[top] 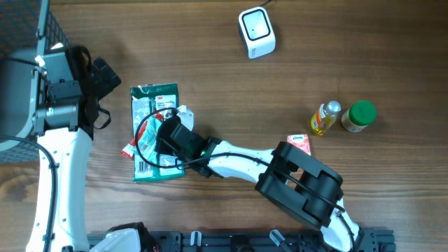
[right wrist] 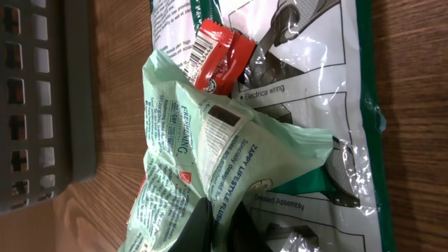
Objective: Scan the item barcode
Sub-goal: 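Lower the right gripper onto the mint-green wipes pack and grasp it, then lift the wipes pack and pull it right off the glove pack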
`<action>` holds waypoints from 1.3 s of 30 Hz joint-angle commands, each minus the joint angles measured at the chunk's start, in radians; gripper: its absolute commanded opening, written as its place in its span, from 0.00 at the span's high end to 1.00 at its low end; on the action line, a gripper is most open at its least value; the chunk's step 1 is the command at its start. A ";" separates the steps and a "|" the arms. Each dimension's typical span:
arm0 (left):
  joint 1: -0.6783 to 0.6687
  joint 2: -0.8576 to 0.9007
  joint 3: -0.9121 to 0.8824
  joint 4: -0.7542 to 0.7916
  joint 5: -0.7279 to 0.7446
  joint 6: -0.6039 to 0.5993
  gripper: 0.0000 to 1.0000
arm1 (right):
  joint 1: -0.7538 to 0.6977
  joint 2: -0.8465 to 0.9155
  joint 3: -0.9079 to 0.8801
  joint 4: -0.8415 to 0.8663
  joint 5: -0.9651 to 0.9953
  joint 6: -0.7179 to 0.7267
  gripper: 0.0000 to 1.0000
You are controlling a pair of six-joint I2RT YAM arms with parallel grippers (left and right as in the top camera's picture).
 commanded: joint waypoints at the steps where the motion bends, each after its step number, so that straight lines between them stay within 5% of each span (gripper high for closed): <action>1: 0.004 -0.001 0.004 0.003 -0.005 0.009 0.00 | -0.002 0.003 -0.003 -0.001 -0.025 -0.018 0.96; 9: 0.004 -0.001 0.004 0.003 -0.005 0.009 0.00 | -0.002 -0.081 -0.003 -0.003 -0.032 -0.140 0.96; 27: 0.004 -0.001 0.003 0.003 -0.005 0.009 0.00 | -0.012 -0.107 -0.003 -0.073 -0.032 -0.138 0.96; 39: 0.004 -0.001 0.004 0.003 -0.005 0.009 0.00 | -0.127 -0.230 -0.003 -0.407 -0.032 -0.139 0.96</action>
